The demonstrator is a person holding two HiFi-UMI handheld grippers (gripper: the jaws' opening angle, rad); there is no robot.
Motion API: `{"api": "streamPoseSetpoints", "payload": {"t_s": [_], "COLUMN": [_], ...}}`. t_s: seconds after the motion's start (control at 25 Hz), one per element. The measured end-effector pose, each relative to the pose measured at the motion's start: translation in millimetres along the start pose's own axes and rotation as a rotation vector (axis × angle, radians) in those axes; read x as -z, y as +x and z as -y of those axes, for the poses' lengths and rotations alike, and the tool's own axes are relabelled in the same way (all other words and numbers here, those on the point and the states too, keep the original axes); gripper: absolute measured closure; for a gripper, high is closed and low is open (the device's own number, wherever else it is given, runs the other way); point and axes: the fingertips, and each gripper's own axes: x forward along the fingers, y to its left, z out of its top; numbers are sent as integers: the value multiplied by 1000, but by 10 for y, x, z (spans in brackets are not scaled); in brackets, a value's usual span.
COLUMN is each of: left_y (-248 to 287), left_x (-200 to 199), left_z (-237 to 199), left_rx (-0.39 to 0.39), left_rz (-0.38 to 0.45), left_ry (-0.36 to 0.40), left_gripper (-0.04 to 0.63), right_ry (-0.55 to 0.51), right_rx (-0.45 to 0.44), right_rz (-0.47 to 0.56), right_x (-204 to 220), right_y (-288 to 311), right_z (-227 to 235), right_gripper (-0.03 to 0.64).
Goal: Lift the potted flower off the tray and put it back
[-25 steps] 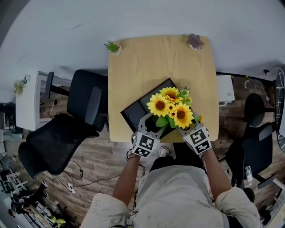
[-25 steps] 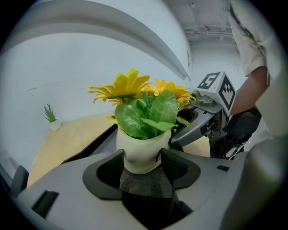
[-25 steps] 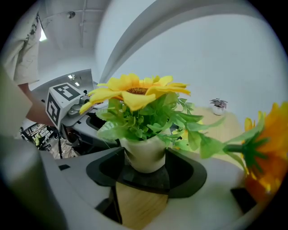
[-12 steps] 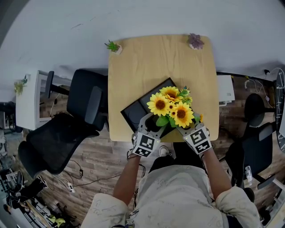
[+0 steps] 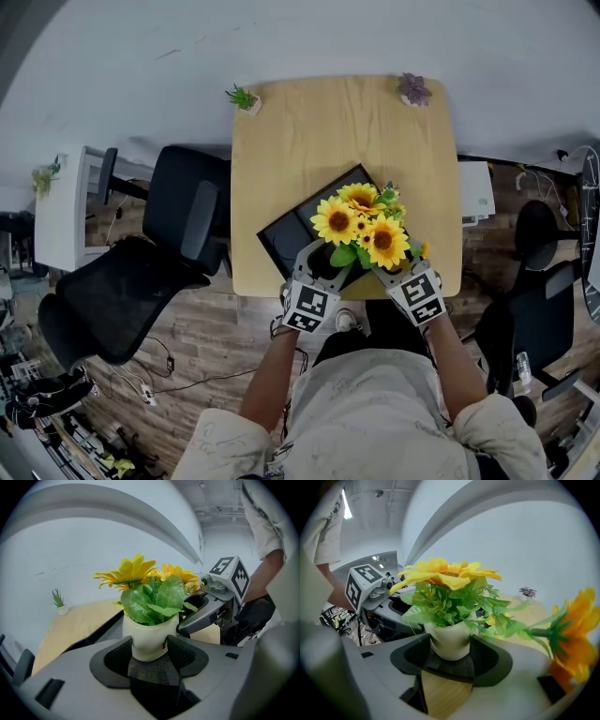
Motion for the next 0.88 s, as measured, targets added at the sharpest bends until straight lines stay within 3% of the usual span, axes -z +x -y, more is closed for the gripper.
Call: {"api": "streamPoseSetpoints", "payload": {"t_s": [0.88], "left_y": [-498], "left_x": [-64], "left_z": [73], "left_rx": [-56], "left_rz": [61], "left_ry": [41], "left_gripper": [353], "right_ry": [-73], "right_rx": [11], "right_rz": [63], "right_x": [-190], "right_y": [-226], "right_z": [-372], "right_gripper": [342]}}
